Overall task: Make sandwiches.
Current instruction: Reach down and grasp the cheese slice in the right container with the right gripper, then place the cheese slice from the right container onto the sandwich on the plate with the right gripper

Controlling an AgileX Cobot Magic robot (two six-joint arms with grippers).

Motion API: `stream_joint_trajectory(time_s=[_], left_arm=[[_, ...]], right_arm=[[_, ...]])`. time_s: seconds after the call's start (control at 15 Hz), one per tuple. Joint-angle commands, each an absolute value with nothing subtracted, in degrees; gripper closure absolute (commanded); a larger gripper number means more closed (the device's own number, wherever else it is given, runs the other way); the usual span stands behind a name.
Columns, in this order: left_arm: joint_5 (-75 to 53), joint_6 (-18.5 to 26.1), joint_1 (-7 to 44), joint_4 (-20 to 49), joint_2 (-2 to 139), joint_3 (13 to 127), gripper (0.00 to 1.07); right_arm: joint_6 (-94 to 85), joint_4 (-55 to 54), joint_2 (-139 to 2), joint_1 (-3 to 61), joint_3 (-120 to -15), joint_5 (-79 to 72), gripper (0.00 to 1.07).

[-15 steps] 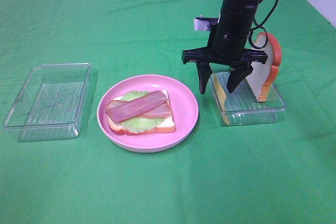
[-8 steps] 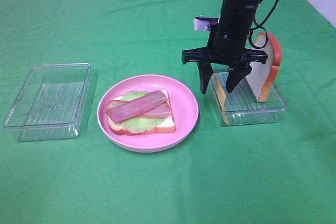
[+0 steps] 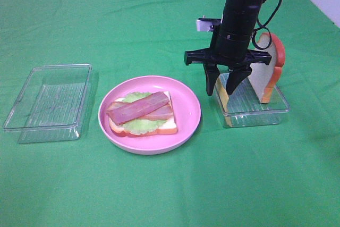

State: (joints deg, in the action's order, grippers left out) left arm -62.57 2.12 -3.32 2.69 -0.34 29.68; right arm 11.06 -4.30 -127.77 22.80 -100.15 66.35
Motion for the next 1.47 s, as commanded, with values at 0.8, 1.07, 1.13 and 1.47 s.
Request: stream_joint_trajectory(time_s=[0.8, 1.07, 1.13, 1.47], left_arm=[[-61.71, 2.06, -3.27, 2.75, -1.09, 29.51, 0.09], [-61.71, 2.06, -3.27, 2.75, -1.09, 29.51, 0.09], [-61.71, 2.06, -3.27, 2.75, -1.09, 29.51, 0.09], [-61.71, 2.06, -3.27, 2.75, -1.09, 29.51, 0.09]], right_arm=[[10.94, -4.87, -126.05, 22.75, -100.21, 67.84, 1.07], [10.37, -10.08, -118.26, 22.86, -100.21, 68.01, 1.07], [9.51, -12.20, -117.00, 22.86, -100.21, 67.84, 1.07], [-1.38, -31.80, -116.02, 22.86, -99.18, 62.22, 1.07]])
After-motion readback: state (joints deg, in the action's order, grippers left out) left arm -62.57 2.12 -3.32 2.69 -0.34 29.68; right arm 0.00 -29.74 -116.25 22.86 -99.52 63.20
